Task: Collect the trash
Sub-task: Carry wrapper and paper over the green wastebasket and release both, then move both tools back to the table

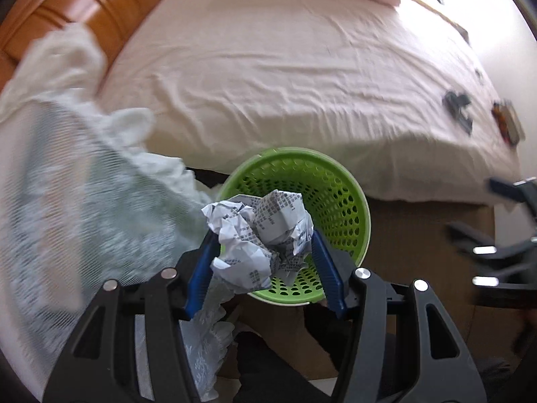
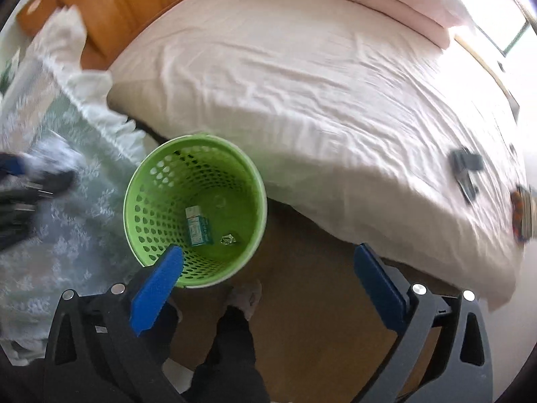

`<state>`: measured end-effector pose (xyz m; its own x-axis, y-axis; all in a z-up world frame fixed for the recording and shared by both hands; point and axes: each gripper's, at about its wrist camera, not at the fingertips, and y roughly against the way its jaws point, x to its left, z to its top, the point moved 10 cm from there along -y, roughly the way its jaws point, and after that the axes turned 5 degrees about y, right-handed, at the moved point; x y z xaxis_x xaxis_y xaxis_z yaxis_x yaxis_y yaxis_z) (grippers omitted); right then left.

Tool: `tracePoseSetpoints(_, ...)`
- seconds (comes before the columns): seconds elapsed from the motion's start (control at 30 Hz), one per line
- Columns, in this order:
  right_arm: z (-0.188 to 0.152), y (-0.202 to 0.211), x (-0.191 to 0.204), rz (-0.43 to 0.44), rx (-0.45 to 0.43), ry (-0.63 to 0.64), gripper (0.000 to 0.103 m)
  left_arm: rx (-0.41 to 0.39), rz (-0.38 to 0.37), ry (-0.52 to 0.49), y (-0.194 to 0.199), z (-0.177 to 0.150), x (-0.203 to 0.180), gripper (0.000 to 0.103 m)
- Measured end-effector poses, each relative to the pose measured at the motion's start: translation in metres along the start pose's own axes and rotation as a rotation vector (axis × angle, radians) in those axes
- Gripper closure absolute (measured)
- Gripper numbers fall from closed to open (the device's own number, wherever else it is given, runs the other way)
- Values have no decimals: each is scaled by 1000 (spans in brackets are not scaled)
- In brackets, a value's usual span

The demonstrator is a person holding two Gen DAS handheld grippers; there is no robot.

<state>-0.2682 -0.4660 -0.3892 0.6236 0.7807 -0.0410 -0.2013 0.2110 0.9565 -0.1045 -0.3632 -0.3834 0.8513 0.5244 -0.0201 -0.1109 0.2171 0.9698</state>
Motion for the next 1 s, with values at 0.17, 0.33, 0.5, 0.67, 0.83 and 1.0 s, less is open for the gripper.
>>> tracePoseSetpoints(0.17, -13, 13, -23, 2, 5, -69, 2, 47, 4, -66, -44, -3, -21, 26)
tracePoseSetpoints(0.33, -20, 13, -34, 10, 16, -115, 2, 46, -1, -77, -47, 1, -33, 16)
tracePoseSetpoints(0.5, -20, 12, -32, 27, 18, -129, 2, 40, 13, -83, -39, 3, -34, 12)
tracePoseSetpoints(0.67, -12, 15, -22, 41, 6, -116, 2, 31, 8, -41, -27, 6, -30, 12)
tracePoseSetpoints(0.83, 3, 27, -8, 54, -34, -84, 2, 6, 11, 6, -1, 6, -18, 12)
tracePoseSetpoints(1.0, 28, 49, 17, 95, -86, -37, 2, -72, 45, 50, 49, 7, 7, 12)
